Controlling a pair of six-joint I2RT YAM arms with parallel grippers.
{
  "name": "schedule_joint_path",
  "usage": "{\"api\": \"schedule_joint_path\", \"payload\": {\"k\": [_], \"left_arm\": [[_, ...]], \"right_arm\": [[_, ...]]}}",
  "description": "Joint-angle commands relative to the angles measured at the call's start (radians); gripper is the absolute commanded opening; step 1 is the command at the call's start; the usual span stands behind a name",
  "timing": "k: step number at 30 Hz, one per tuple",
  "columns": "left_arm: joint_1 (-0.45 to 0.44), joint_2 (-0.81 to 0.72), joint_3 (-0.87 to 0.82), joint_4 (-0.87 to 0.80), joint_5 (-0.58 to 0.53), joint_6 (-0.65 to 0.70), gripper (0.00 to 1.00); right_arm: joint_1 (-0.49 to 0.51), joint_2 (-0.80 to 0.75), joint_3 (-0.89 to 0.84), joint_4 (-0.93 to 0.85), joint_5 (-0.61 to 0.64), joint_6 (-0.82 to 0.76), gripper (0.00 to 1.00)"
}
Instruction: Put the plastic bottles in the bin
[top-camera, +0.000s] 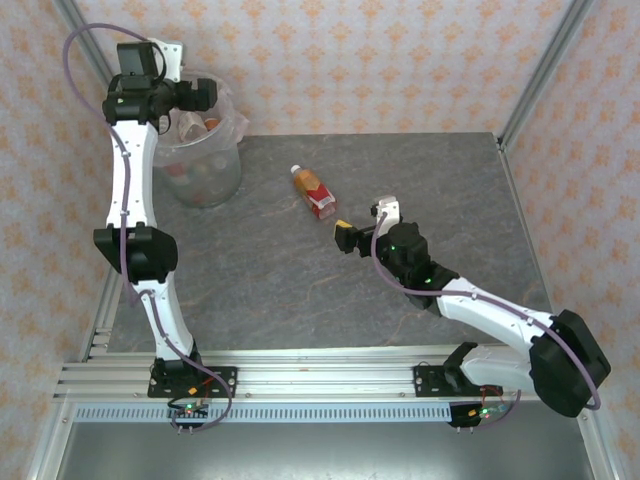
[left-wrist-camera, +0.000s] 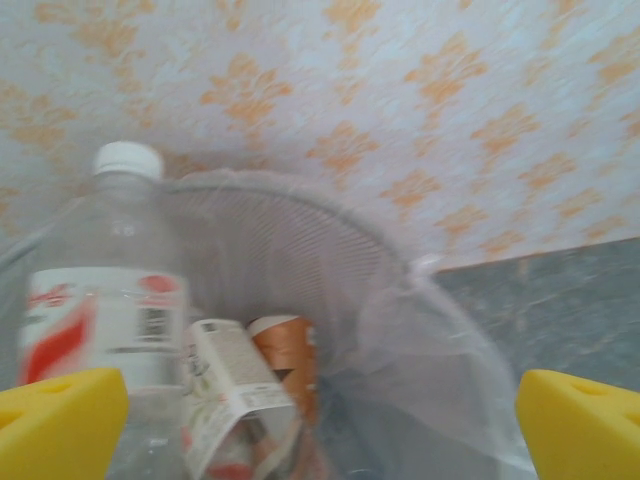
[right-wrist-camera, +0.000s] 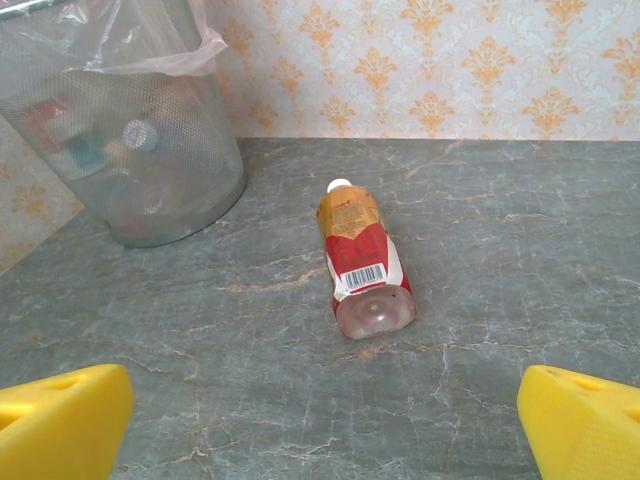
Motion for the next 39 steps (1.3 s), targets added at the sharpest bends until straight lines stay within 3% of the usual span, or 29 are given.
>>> {"api": "schedule_joint_path", "payload": {"k": [1, 7, 16, 25, 34, 39], "left_arm": [[-0.009, -0.048, -0.026, 0.006, 0.141, -0.105, 1.0], [-0.058, -0.126, -0.13, 0.08, 0.153, -0.189, 1.0], [-0.154, -0.371, -0.514, 0.359, 0.085, -0.363, 1.0], [-0.178, -0.606, -0.9, 0.534, 0.099, -0.567, 1.0], [-0.185, -0.741, -1.084, 0.455, 0.027, -0.534, 1.0], [-0.185, -0.771, -1.11, 0.407, 0.009, -0.498, 1.0]], "right_arm": [[0.007, 0.02, 0.018, 0.001, 0.067, 0.034, 0.99], [-0.004, 0.098, 0.087, -0.124, 0.116, 0.067, 0.99], [-0.073, 0.311, 0.234, -0.218, -0.086, 0.012, 0.99], [-0.146, 0.632, 0.528, -0.405, -0.227, -0.189, 0.99], [-0.159, 0.9, 0.832, -0.546, -0.287, -0.296, 0.99], [-0.16, 1.005, 0.959, -0.595, -0.241, -0.289, 1.0]]}}
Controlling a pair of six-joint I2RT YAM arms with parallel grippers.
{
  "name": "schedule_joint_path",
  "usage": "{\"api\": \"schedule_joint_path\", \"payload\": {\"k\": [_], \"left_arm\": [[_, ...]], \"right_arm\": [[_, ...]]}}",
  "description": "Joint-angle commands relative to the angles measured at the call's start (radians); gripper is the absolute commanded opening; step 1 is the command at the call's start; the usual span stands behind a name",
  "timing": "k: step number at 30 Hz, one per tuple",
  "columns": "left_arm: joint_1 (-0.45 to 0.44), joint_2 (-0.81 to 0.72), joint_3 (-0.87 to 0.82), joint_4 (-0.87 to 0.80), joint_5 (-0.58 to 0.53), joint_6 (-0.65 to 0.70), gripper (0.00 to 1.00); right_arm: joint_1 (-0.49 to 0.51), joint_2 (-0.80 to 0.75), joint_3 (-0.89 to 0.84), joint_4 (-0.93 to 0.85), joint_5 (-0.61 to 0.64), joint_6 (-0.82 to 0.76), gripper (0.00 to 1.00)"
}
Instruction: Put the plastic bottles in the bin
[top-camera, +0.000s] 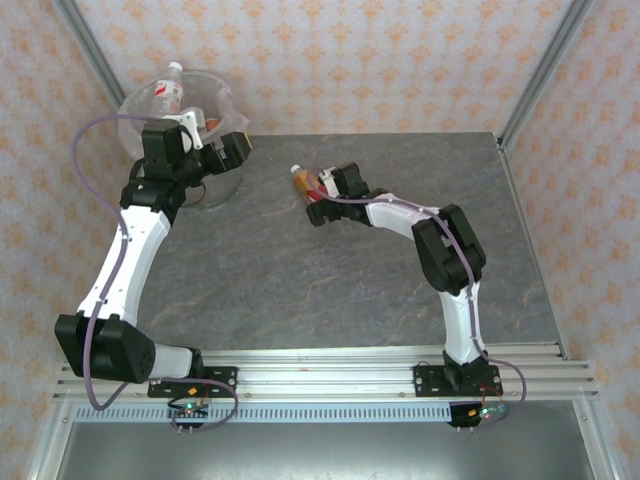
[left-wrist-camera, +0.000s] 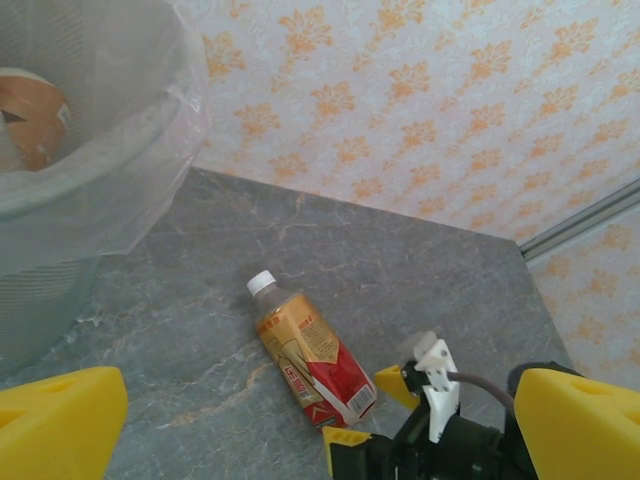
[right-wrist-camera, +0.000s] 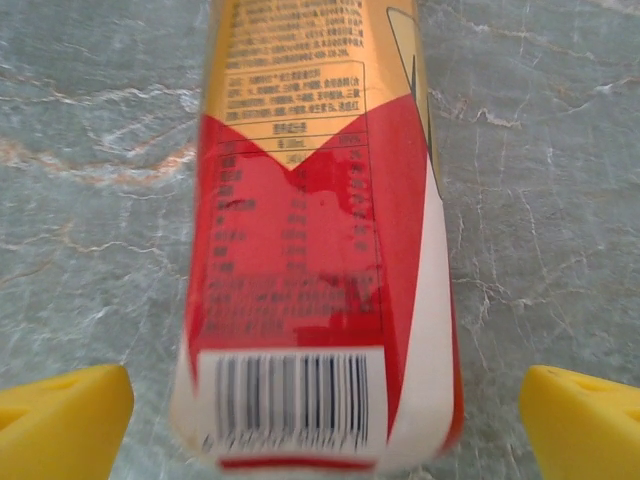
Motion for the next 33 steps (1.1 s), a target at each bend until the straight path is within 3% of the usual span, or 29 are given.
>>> {"api": "schedule_joint_path", "payload": {"k": [1, 4, 8, 14, 25, 33], "left_arm": [[-0.004, -0.043, -0.02, -0.037, -0.037, 0.037, 1.0], [-0.004, -0.047, -0.039, -0.038, -0.046, 0.04, 1.0], [-0.004, -0.04, -0.049, -0.037, -0.051, 0.04, 1.0], [-0.004, -0.021, -0.043, -0.026, -0.019, 0.022, 1.0], [-0.043, 0.044, -0.066, 0.059, 0.114, -0.101, 1.0], [-0.148, 0.052, -0.193, 0.249, 0.092, -0.291, 1.0]], "right_arm": [[0.0, 0.06, 0.087, -0.09, 0.008, -0.034, 0.99], [0.0, 0.113, 0.155, -0.126, 0.014, -0.023, 0.92], [-0.001, 0.131, 0.179, -0.112, 0.049, 0.011, 0.75], [-0.001, 0.035, 0.06, 0.014, 0.034, 0.042, 0.62], [0.019, -0.297, -0.335, 0.277, 0.071, 0.101, 0.56], [0.093, -0.506, -0.51, 0.364, 0.099, 0.139, 0.54]]}}
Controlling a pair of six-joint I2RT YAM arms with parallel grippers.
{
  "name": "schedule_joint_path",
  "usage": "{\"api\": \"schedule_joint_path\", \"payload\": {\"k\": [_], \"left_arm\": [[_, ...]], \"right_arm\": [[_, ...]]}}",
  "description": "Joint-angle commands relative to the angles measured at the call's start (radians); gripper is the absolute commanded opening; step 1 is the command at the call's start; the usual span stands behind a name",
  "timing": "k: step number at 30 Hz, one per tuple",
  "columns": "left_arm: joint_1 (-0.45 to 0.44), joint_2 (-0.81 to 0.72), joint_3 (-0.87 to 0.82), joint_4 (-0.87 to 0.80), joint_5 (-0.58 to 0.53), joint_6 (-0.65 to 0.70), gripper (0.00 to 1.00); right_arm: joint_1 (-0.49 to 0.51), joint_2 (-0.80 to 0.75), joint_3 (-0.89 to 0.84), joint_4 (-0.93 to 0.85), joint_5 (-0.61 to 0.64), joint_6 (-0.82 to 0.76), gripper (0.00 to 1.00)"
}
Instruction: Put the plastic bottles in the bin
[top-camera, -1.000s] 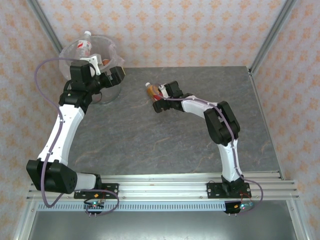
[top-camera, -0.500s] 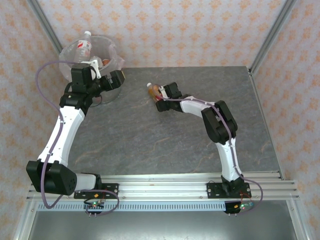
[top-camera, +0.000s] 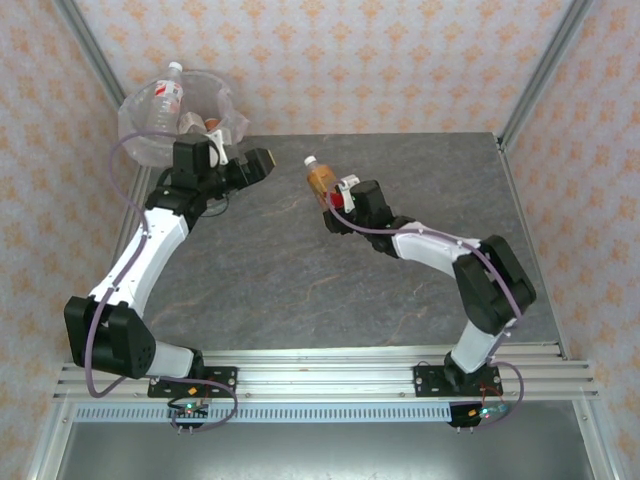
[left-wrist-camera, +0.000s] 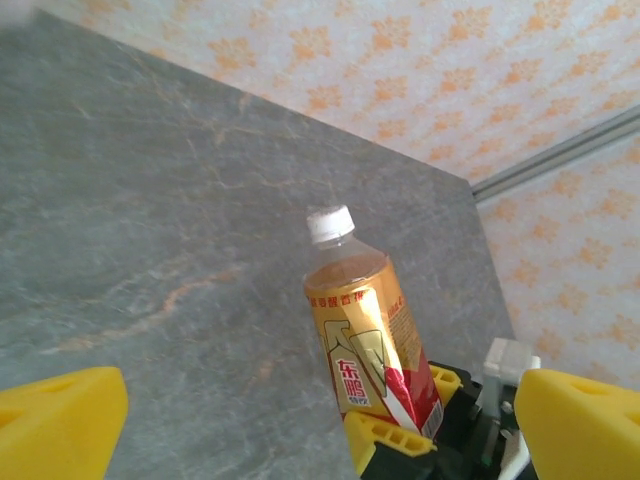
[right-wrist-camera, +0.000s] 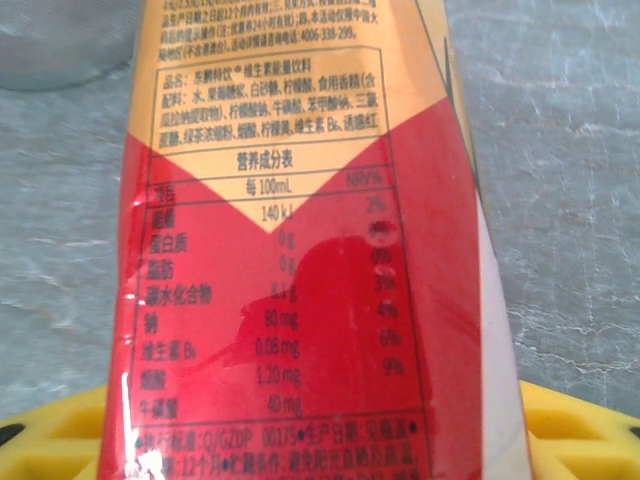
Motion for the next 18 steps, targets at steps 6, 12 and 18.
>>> {"api": "schedule_joint_path", "payload": {"k": [6, 12, 18], "left_arm": [[-0.126, 0.028, -0.134, 0.308, 0.03, -0.207, 1.0], [-0.171, 0.053, -0.13, 0.343, 0.006, -0.228, 1.0], [-0.206, 0.096, -0.093, 0.287, 0.008, -0.179, 1.0]], "right_arm": [[0.08, -0.126, -0.065, 0.127, -0.016, 0.114, 0.54], [0.111, -0.166, -0.091, 0.204, -0.066, 0.156, 0.54], [0.129, -0.188, -0.097, 0.235, -0.125, 0.199, 0.54]]}}
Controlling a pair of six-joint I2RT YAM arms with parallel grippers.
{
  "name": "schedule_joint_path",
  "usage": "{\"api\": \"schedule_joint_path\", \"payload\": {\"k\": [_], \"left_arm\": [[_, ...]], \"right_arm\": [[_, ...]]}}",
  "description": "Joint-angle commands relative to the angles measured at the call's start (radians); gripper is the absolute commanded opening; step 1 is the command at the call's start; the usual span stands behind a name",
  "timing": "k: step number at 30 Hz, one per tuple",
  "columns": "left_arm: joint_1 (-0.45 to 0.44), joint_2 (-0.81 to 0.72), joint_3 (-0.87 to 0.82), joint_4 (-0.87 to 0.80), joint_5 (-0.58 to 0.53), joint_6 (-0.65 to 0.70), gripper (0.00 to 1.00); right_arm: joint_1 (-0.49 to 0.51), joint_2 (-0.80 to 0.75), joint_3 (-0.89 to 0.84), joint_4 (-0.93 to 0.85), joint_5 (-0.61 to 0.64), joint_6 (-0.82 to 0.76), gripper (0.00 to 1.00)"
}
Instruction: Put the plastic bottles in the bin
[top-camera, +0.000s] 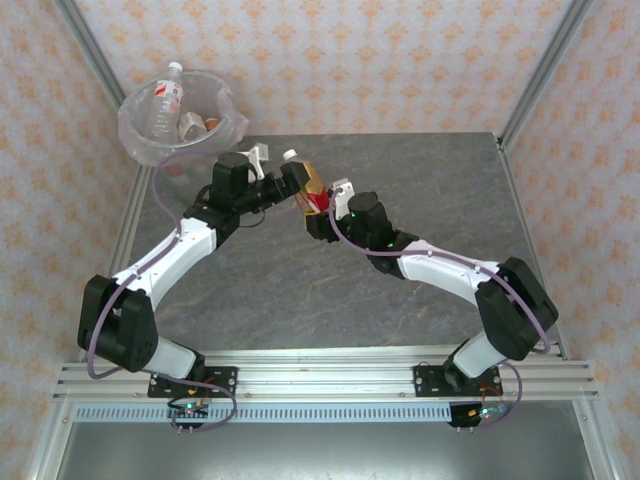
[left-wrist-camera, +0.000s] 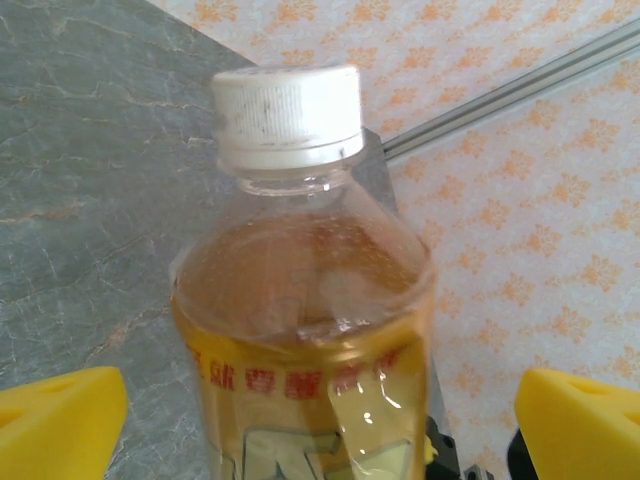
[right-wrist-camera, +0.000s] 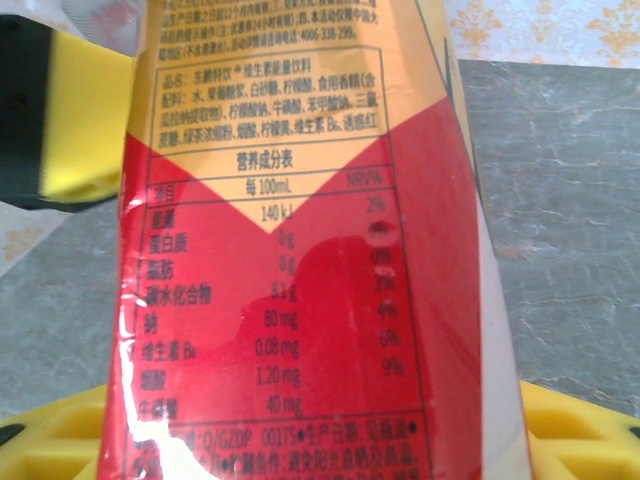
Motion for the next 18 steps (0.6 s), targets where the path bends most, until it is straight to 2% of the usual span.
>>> {"api": "schedule_joint_path", "payload": {"k": [1, 4, 13, 18], "left_arm": [[-0.031, 0.035, 0.047, -0.027, -0.021, 0.041, 1.0], [-0.048, 0.036, 0.037, -0.013, -0.037, 0.047, 0.98], [-0.064, 0.056, 0.058, -0.052, -0.065, 0.068, 0.71], [-0.063, 0.061, 0.059, -0.024, -0.032, 0.061, 0.6]], "right_arm": [[0.018, -0.043, -0.009, 0.083, -0.047, 0.039, 0.54], [0.021, -0.052, -0.016, 0.099, -0.053, 0.064, 0.54], [0.034, -0.052, -0.038, 0.134, -0.087, 0.089, 0.55], [0.034, -0.058, -0.045, 0.132, -0.13, 0.071, 0.67]]}}
